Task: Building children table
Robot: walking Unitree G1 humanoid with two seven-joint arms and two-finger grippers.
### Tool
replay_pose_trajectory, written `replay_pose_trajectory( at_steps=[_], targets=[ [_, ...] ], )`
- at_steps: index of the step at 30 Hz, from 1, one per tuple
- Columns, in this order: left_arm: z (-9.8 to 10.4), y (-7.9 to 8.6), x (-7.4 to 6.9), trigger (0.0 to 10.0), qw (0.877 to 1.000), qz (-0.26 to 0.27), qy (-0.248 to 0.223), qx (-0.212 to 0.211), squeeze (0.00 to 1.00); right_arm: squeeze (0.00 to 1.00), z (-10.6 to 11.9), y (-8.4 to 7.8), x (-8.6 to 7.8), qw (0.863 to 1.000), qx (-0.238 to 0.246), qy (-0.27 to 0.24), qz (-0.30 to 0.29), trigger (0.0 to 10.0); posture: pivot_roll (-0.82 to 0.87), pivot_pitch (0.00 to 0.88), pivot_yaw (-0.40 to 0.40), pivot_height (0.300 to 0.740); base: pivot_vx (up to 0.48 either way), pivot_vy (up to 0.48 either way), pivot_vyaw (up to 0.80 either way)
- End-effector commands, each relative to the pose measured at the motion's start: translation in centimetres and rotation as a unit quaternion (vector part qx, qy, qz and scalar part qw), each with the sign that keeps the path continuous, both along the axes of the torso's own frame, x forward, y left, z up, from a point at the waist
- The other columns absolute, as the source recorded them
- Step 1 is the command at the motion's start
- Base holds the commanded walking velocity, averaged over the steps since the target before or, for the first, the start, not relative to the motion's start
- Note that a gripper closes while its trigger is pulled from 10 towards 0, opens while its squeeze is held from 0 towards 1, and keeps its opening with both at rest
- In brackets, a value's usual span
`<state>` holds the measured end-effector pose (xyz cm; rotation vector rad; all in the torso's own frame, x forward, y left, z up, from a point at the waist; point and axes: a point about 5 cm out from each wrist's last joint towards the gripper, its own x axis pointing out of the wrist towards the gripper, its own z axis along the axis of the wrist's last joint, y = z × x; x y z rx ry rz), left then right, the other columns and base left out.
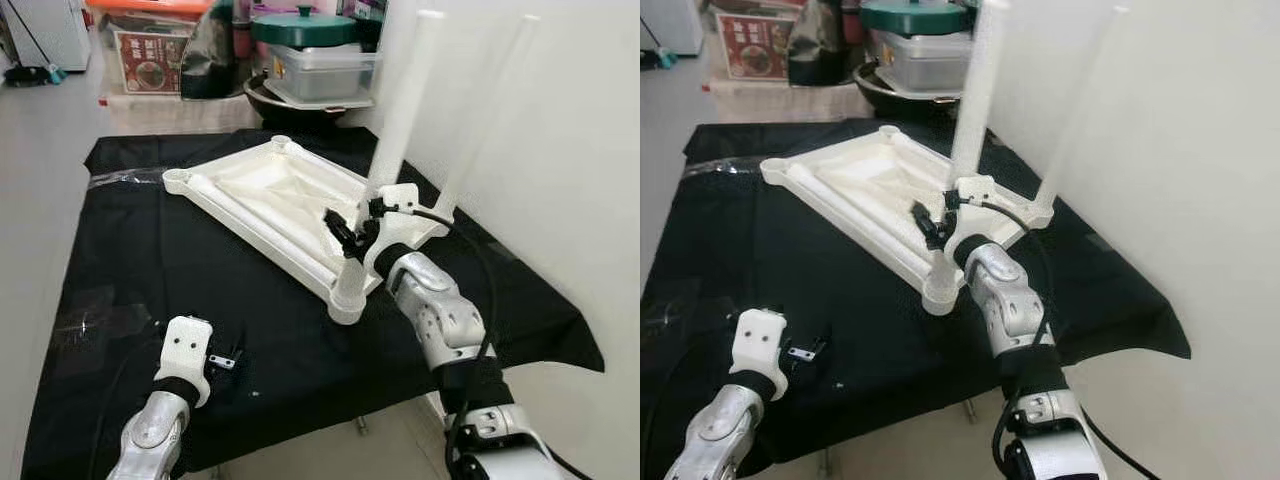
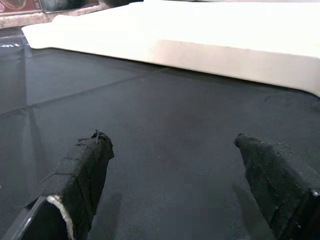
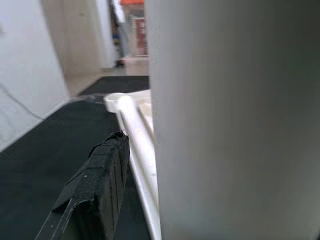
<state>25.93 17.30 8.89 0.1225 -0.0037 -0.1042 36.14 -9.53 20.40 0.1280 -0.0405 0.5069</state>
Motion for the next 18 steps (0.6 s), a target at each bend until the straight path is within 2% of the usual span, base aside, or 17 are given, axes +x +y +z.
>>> replay_pose_trajectory(
  at_steps=[1, 2, 3, 4, 5, 6, 7, 8, 12, 13, 14, 15, 16, 17, 18],
  targets=[
    [-0.3, 0.0, 0.1, 10.0, 1.0, 0.002, 0.004, -0.003, 0.0, 0.0, 0.7, 1.4, -1.7, 0.984, 0.009, -0.038, 0.176, 9.9, 0.14, 0.0, -0.143, 0.74, 0.0, 0.0, 0.0],
    [-0.2, 0.0, 0.1, 10.0, 1.0, 0.003, 0.002, -0.003, 0.0, 0.0, -0.2, 2.0, -2.6, 0.969, -0.006, -0.037, 0.245, 9.4, 0.15, 0.0, -0.146, 0.74, 0.0, 0.0, 0.0],
    [-0.2, 0.0, 0.1, 10.0, 1.0, 0.003, 0.002, -0.003, 0.0, 0.0, -0.2, 2.0, -2.6, 0.969, -0.006, -0.037, 0.245, 9.4, 0.15, 0.0, -0.146, 0.74, 0.0, 0.0, 0.0],
    [-0.2, -0.1, 0.2, 10.0, 1.0, 0.003, 0.002, -0.002, 0.0, 0.0, -0.9, 2.3, -3.3, 0.957, -0.018, -0.033, 0.289, 9.5, 0.15, 0.0, -0.146, 0.74, 0.0, 0.0, 0.0],
    [-0.2, -0.1, 0.2, 10.0, 1.0, 0.003, 0.001, -0.002, 0.0, 0.0, -1.5, 2.5, -3.6, 0.951, -0.027, -0.029, 0.307, 9.5, 0.15, 0.0, -0.146, 0.74, 0.0, 0.0, 0.0],
    [-0.2, -0.1, 0.2, 10.0, 1.0, 0.003, 0.001, -0.002, 0.0, 0.0, -2.1, 2.8, -3.7, 0.95, -0.028, -0.02, 0.311, 7.7, 0.16, 0.0, -0.152, 0.74, 0.0, 0.0, 0.0],
    [-0.2, 0.0, 0.2, 10.0, 1.0, 0.004, 0.0, -0.002, 0.0, 0.0, -2.4, 3.1, -3.6, 0.952, -0.02, -0.013, 0.304, 1.7, 0.16, 0.0, -0.156, 0.74, 0.0, 0.0, 0.0],
    [-0.1, 0.0, 0.2, 10.0, 1.0, 0.005, 0.0, -0.002, 0.0, 0.0, -2.9, 3.4, -3.5, 0.954, -0.014, -0.004, 0.299, 0.0, 0.16, 0.0, -0.156, 0.74, 0.0, 0.0, 0.0],
    [-0.1, 0.1, 0.2, 10.0, 1.0, 0.006, -0.001, -0.002, 0.0, 0.0, -3.1, 3.6, -3.4, 0.954, -0.012, -0.002, 0.299, 0.0, 0.16, 0.0, -0.156, 0.74, 0.0, 0.0, 0.0],
    [-0.2, 0.1, 0.1, 10.0, 1.0, 0.006, 0.0, -0.001, 0.0, 0.0, -3.4, 3.5, -2.9, 0.965, -0.016, 0.0, 0.261, 0.0, 0.16, 0.0, -0.15, 0.74, 0.0, 0.0, 0.0],
    [-0.2, 0.1, 0.1, 10.0, 1.0, 0.006, 0.0, -0.001, 0.0, 0.0, -3.4, 3.5, -2.9, 0.965, -0.016, 0.0, 0.261, 0.0, 0.16, 0.0, -0.15, 0.74, 0.0, 0.0, 0.0],
    [-0.2, 0.1, 0.1, 10.0, 1.0, 0.005, 0.001, -0.001, 0.0, 0.0, -3.7, 3.3, -2.3, 0.976, -0.023, 0.003, 0.218, 0.0, 0.15, 0.0, -0.147, 0.74, 0.0, 0.0, 0.0],
    [-0.2, 0.1, 0.1, 10.0, 1.0, 0.005, 0.001, -0.001, 0.0, 0.0, -3.7, 3.3, -2.3, 0.976, -0.023, 0.003, 0.218, 0.0, 0.15, 0.0, -0.147, 0.74, 0.0, 0.0, 0.0],
    [-0.2, 0.0, 0.1, 10.0, 1.0, 0.004, 0.002, -0.001, 0.0, 0.0, -3.9, 3.1, -1.8, 0.984, -0.03, 0.009, 0.178, 0.0, 0.15, 0.0, -0.145, 0.74, 0.0, 0.0, 0.0],
    [-0.2, 0.0, 0.1, 10.0, 1.0, 0.004, 0.002, -0.001, 0.0, 0.0, -3.9, 3.1, -1.8, 0.984, -0.03, 0.009, 0.178, 0.0, 0.15, 0.0, -0.145, 0.74, 0.0, 0.0, 0.0]
  ],
)
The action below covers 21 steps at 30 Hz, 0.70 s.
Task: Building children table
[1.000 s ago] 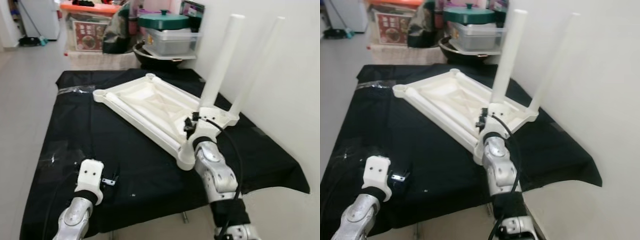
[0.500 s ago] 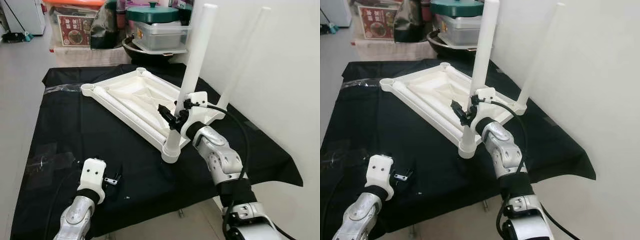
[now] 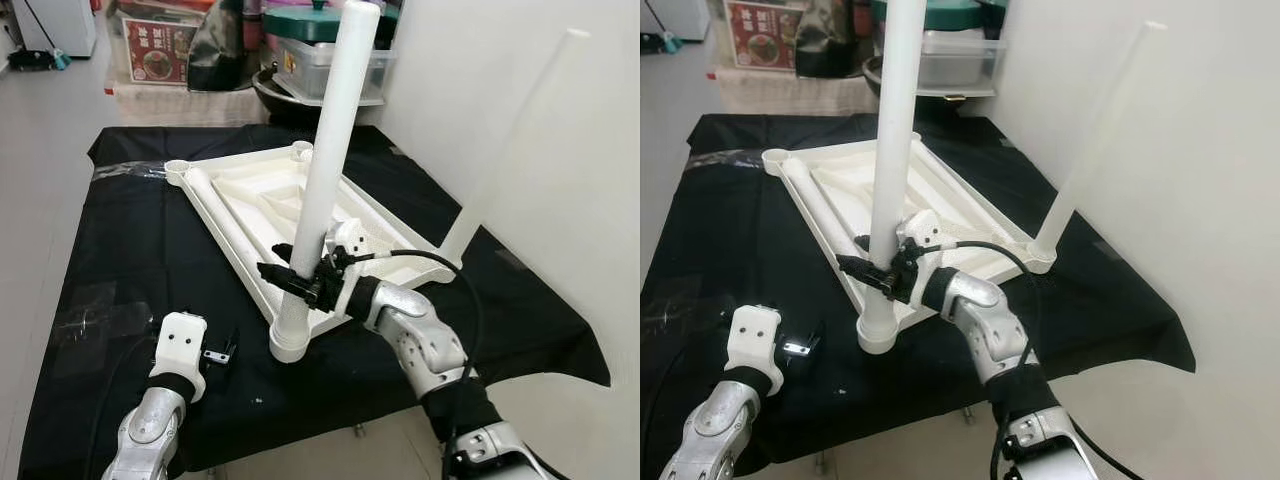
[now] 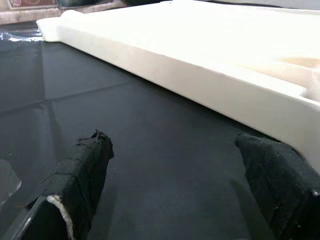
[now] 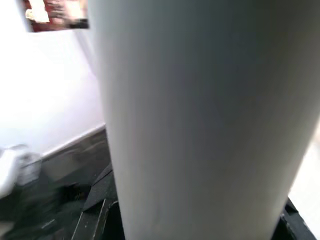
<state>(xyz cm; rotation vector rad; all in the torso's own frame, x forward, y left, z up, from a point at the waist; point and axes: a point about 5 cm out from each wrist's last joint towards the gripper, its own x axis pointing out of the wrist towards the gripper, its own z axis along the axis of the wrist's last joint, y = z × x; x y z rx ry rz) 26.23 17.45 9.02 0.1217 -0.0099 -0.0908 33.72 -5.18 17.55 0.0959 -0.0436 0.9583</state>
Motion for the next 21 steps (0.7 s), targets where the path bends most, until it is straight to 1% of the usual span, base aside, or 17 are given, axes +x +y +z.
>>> replay_pose_trajectory(
  at_steps=[1, 2, 3, 4, 5, 6, 8, 9, 12, 13, 14, 15, 16, 17, 18, 19, 21],
  targets=[
    [-0.4, -0.1, -0.2, 10.0, 1.0, -0.003, 0.005, 0.0, 0.0, 0.0, -1.1, -1.3, 0.6, 0.998, -0.019, 0.025, -0.046, 0.0, 0.15, 0.0, -0.145, 0.74, 0.0, 0.0, 0.0],
    [-0.4, -0.2, -0.2, 10.0, 1.0, -0.004, 0.006, 0.0, 0.0, 0.0, -1.5, -1.9, 1.5, 0.991, -0.036, 0.029, -0.127, 0.0, 0.14, 0.0, -0.14, 0.74, 0.0, 0.0, 0.0],
    [-0.4, -0.2, -0.2, 10.0, 1.0, -0.004, 0.006, 0.0, 0.0, 0.0, -1.5, -1.9, 1.5, 0.991, -0.036, 0.029, -0.127, 0.0, 0.14, 0.0, -0.14, 0.74, 0.0, 0.0, 0.0],
    [-0.4, -0.2, -0.3, 10.0, 1.0, -0.005, 0.007, 0.0, 0.0, 0.0, -2.3, -4.1, 2.7, 0.954, -0.063, 0.063, -0.287, 0.0, 0.14, 0.0, -0.135, 0.74, 0.0, 0.0, 0.0],
    [-0.4, -0.2, -0.3, 10.0, 1.0, -0.005, 0.007, 0.0, 0.0, 0.0, -2.3, -4.1, 2.7, 0.954, -0.063, 0.063, -0.287, 0.0, 0.14, 0.0, -0.135, 0.74, 0.0, 0.0, 0.0],
    [-0.5, -0.2, -0.3, 10.0, 1.0, -0.006, 0.008, 0.0, 0.0, 0.0, -3.1, -6.3, 2.8, 0.903, -0.088, 0.081, -0.412, 0.0, 0.14, 0.0, -0.134, 0.74, 0.0, 0.0, 0.0],
    [-0.5, -0.2, -0.3, 10.0, 1.0, -0.006, 0.008, 0.0, 0.0, 0.0, -3.1, -6.3, 2.8, 0.903, -0.088, 0.081, -0.412, 0.0, 0.14, 0.0, -0.134, 0.74, 0.0, 0.0, 0.0],
    [-0.5, -0.2, -0.3, 10.0, 1.0, -0.006, 0.008, 0.001, 0.0, 0.0, -3.6, -7.6, 2.2, 0.871, -0.097, 0.087, -0.474, 0.0, 0.14, 0.0, -0.134, 0.74, 0.0, 0.0, 0.0],
    [-0.5, -0.2, -0.3, 10.0, 1.0, -0.006, 0.009, 0.001, 0.0, 0.0, -3.7, -7.6, 1.5, 0.868, -0.096, 0.086, -0.48, 0.0, 0.13, 0.0, -0.132, 0.74, 0.0, 0.0, 0.0],
    [-0.6, -0.1, -0.3, 10.0, 1.0, -0.006, 0.01, 0.0, 0.0, 0.0, -2.9, -6.2, 0.8, 0.9, -0.071, 0.063, -0.425, 10.0, 0.12, 0.0, -0.126, 0.74, 0.0, 0.0, 0.0],
    [-0.6, -0.2, -0.3, 10.0, 1.0, -0.007, 0.011, 0.0, 0.0, 0.0, -2.0, -4.9, 0.4, 0.929, -0.031, 0.047, -0.366, 10.0, 0.12, 0.0, -0.124, 0.74, 0.0, 0.0, 0.0],
    [-0.6, -0.2, -0.3, 10.0, 1.0, -0.007, 0.011, 0.0, 0.0, 0.0, -2.0, -4.9, 0.4, 0.929, -0.031, 0.047, -0.366, 10.0, 0.12, 0.0, -0.124, 0.74, 0.0, 0.0, 0.0],
    [-0.7, -0.3, -0.3, 10.0, 1.0, -0.008, 0.012, 0.0, 0.0, 1.0, -1.1, -4.1, 0.3, 0.946, -0.003, 0.035, -0.321, 10.0, 0.12, 0.0, -0.126, 0.74, 0.0, 0.0, 0.0],
    [-0.6, -0.3, -0.3, 10.0, 1.0, -0.009, 0.012, 0.0, 0.0, 1.0, -0.3, -3.6, 0.5, 0.958, 0.012, 0.025, -0.285, 10.0, 0.13, 0.0, -0.129, 0.74, 0.0, 0.0, 0.0],
    [-0.6, -0.3, -0.3, 10.0, 1.0, -0.009, 0.012, 0.0, 0.0, 1.0, -0.3, -3.6, 0.5, 0.958, 0.012, 0.025, -0.285, 10.0, 0.13, 0.0, -0.129, 0.74, 0.0, 0.0, 0.0],
    [-0.6, -0.2, -0.2, 10.0, 1.0, -0.007, 0.01, 0.0, 0.0, 0.0, 1.0, -3.1, 1.0, 0.974, 0.028, 0.013, -0.225, 10.0, 0.13, 0.0, -0.13, 0.74, 0.0, 0.0, 0.0],
    [-0.5, -0.1, -0.2, 10.0, 1.0, -0.006, 0.01, 0.0, 0.0, 0.0, 1.3, -3.0, 1.1, 0.978, 0.032, 0.008, -0.205, 10.0, 0.13, 0.0, -0.13, 0.74, 0.0, 0.0, 0.0]
  ],
)
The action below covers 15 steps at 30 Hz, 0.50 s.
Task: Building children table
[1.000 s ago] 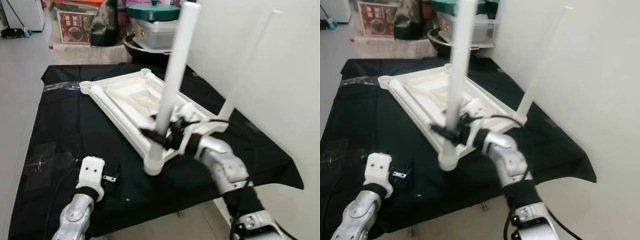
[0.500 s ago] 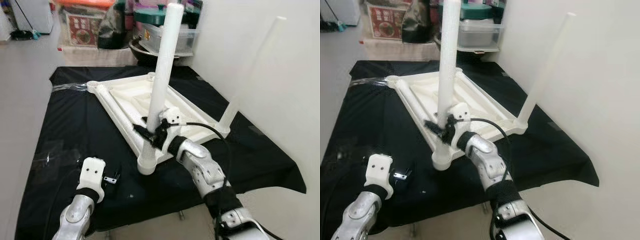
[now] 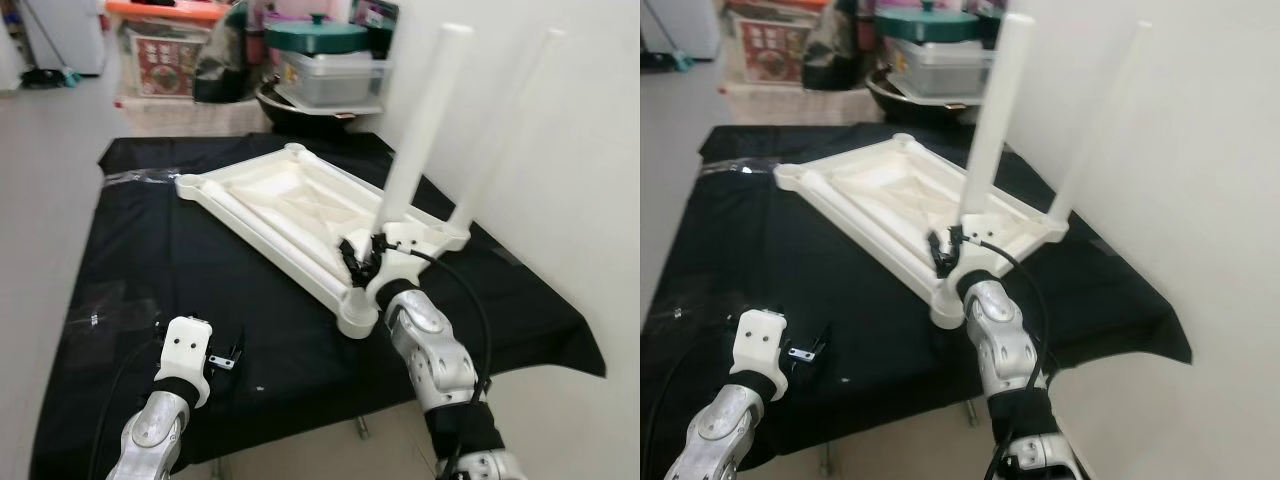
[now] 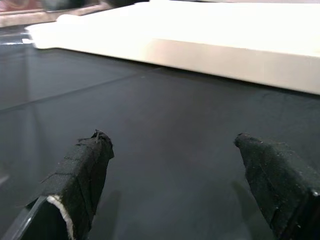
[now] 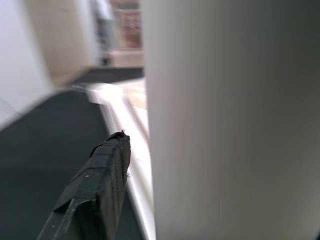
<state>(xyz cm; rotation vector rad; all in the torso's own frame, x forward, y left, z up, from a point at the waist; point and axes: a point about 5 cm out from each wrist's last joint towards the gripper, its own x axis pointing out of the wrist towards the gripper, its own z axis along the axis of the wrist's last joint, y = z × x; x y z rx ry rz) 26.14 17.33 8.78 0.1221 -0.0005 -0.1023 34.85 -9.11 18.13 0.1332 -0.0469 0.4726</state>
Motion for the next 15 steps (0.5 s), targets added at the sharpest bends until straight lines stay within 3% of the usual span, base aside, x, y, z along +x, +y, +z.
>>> replay_pose_trajectory(
  at_steps=[1, 4, 6, 7, 8, 12, 14, 15],
  targets=[
    [-0.3, 0.0, -0.1, 10.0, 1.0, 0.0, 0.004, -0.001, 0.0, 0.0, 1.6, 1.3, -0.3, 0.996, 0.017, -0.03, 0.084, 10.0, 0.13, 0.0, -0.134, 0.74, 0.0, 0.0, 0.0],
    [-0.3, 0.0, -0.1, 10.0, 1.0, 0.0, 0.004, -0.001, 0.0, 0.0, 3.1, 1.7, -1.5, 0.973, 0.011, -0.069, 0.219, 10.0, 0.13, 0.0, -0.134, 0.74, 0.0, 0.0, 0.0],
    [-0.3, 0.0, -0.1, 10.0, 1.0, -0.001, 0.004, -0.001, 0.0, 0.0, 3.3, 1.7, -1.7, 0.968, 0.006, -0.073, 0.238, 10.0, 0.13, 0.0, -0.134, 0.74, 0.0, 0.0, 0.0],
    [-0.3, -0.1, -0.1, 10.0, 1.0, 0.0, 0.002, 0.0, 0.0, 0.0, 3.1, 1.6, -1.8, 0.956, -0.018, -0.076, 0.282, 10.0, 0.16, 0.0, -0.148, 0.74, 0.0, 0.0, 0.0],
    [-0.3, -0.1, -0.1, 10.0, 1.0, 0.0, 0.002, 0.0, 0.0, 0.0, 3.1, 1.6, -1.8, 0.956, -0.018, -0.076, 0.282, 10.0, 0.16, 0.0, -0.148, 0.74, 0.0, 0.0, 0.0],
    [0.0, 0.3, -0.1, 10.0, 1.0, 0.01, -0.002, 0.001, 0.0, 0.0, 1.9, 2.6, -2.9, 0.933, -0.029, -0.068, 0.352, 9.8, 0.17, 0.0, -0.163, 0.74, 0.0, 0.0, 0.0],
    [0.0, 0.3, -0.1, 10.0, 1.0, 0.01, -0.002, 0.001, 0.0, 0.0, 1.9, 2.6, -2.9, 0.933, -0.029, -0.068, 0.352, 9.8, 0.17, 0.0, -0.163, 0.74, 0.0, 0.0, 0.0],
    [0.0, 0.4, -0.1, 10.0, 1.0, 0.011, -0.002, 0.001, 0.0, 0.0, 1.5, 3.1, -3.1, 0.932, -0.03, -0.069, 0.354, 0.1, 0.18, 0.0, -0.163, 0.74, 0.0, 0.0, 0.0]
  ],
)
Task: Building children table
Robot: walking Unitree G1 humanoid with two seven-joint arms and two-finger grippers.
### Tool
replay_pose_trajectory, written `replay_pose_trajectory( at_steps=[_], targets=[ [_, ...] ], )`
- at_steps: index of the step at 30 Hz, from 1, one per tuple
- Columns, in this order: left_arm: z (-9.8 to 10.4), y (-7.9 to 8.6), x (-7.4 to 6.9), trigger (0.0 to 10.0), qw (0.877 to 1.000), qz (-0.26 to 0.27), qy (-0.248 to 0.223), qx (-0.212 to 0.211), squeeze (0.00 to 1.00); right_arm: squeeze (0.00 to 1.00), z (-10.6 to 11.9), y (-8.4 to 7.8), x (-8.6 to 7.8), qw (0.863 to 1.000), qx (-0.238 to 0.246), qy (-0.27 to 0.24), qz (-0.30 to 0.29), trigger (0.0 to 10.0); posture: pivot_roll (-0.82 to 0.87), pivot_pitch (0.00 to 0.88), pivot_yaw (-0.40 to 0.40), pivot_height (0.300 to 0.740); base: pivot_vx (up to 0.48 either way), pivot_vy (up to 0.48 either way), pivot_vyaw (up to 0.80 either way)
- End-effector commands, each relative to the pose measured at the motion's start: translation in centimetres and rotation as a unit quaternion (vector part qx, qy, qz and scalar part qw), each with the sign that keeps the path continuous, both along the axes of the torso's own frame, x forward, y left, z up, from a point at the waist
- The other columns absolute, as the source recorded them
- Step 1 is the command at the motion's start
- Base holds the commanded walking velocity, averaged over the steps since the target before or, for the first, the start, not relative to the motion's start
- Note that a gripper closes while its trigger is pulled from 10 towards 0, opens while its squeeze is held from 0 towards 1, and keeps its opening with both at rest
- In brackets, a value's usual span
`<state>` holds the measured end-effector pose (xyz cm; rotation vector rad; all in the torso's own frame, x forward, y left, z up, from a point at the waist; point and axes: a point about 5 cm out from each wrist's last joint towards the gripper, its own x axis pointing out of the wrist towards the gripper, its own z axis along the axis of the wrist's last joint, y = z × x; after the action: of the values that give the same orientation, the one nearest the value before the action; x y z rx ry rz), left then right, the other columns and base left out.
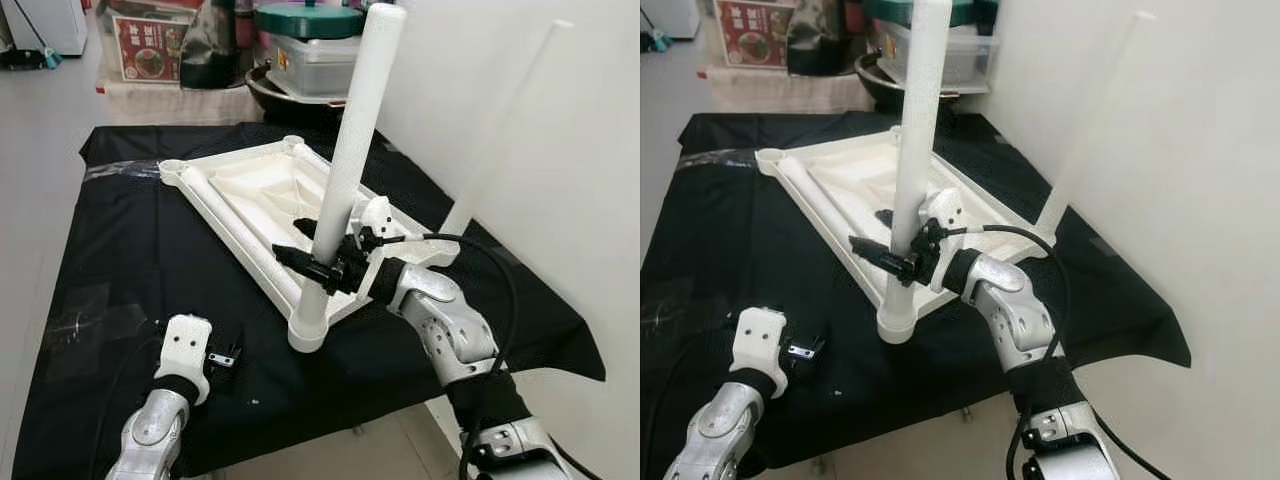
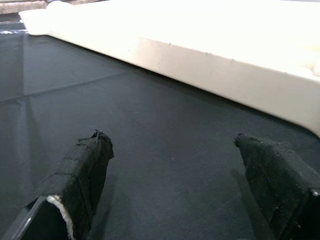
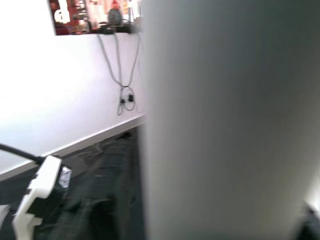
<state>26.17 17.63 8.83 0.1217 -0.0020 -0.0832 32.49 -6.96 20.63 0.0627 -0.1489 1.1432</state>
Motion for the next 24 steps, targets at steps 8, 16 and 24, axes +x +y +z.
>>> replay_pose_trajectory(
  at_steps=[8, 16, 24],
  targets=[
    [-0.1, 0.0, -0.3, 10.0, 1.0, -0.001, 0.0, 0.002, 0.0, 0.0, -2.9, 0.9, 1.3, 0.992, -0.053, 0.023, -0.114, 0.0, 0.16, 0.0, -0.149, 0.74, 0.0, 0.0, 0.0],
    [-0.3, -0.1, -0.4, 10.0, 1.0, -0.006, 0.005, 0.001, 0.0, 0.0, -3.3, -5.2, 2.5, 0.823, -0.062, 0.056, -0.562, 10.0, 0.14, 0.0, -0.129, 0.74, 0.0, 0.0, 0.0],
    [-0.3, -0.2, -0.3, 10.0, 1.0, -0.008, 0.005, 0.0, 0.0, 0.0, 0.5, -2.2, 2.3, 0.935, 0.065, 0.052, -0.345, 10.0, 0.14, 0.0, -0.136, 0.74, 0.0, 0.0, 0.0]
  ],
)
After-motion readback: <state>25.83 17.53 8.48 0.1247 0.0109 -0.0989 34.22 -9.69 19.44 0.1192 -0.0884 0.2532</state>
